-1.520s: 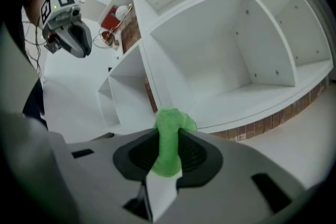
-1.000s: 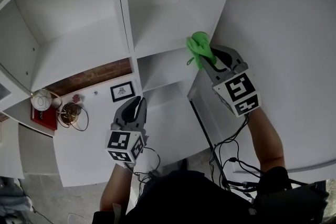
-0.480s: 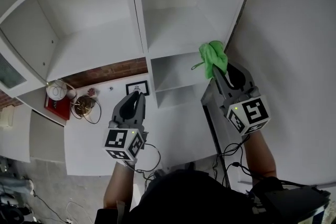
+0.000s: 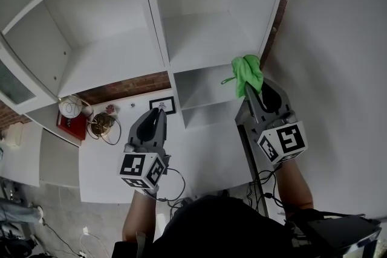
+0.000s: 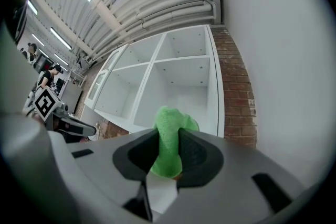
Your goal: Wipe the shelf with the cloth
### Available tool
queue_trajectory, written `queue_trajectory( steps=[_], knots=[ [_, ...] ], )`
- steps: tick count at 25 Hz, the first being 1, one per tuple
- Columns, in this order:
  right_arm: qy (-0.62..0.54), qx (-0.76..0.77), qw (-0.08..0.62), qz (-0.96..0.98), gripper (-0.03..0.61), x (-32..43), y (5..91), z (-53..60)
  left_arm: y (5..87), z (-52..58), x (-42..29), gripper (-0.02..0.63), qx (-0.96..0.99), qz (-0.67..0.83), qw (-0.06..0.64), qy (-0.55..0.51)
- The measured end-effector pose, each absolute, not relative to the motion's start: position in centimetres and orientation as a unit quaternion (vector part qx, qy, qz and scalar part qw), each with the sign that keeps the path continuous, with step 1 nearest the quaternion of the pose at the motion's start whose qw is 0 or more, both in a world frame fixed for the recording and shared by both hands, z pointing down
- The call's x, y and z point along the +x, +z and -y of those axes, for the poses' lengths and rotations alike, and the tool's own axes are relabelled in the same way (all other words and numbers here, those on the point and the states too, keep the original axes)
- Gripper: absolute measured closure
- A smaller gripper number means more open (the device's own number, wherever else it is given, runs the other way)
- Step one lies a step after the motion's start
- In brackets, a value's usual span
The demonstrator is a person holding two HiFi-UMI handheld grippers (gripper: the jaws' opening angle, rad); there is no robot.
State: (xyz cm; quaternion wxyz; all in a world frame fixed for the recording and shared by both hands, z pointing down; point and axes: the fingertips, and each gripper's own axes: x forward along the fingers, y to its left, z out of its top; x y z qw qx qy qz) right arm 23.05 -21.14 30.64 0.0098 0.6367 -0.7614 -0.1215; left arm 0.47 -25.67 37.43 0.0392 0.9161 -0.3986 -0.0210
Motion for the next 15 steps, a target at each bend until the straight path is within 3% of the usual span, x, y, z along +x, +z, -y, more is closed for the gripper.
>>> queue_trajectory(
  steps=[15],
  knots=[
    [-0.114,0.631,-0.024,0.767,0.485,22.95,30.31,20.51,37.78,26.1,0.17,0.568,0.911,0.408,0.045,-0.024]
  ],
)
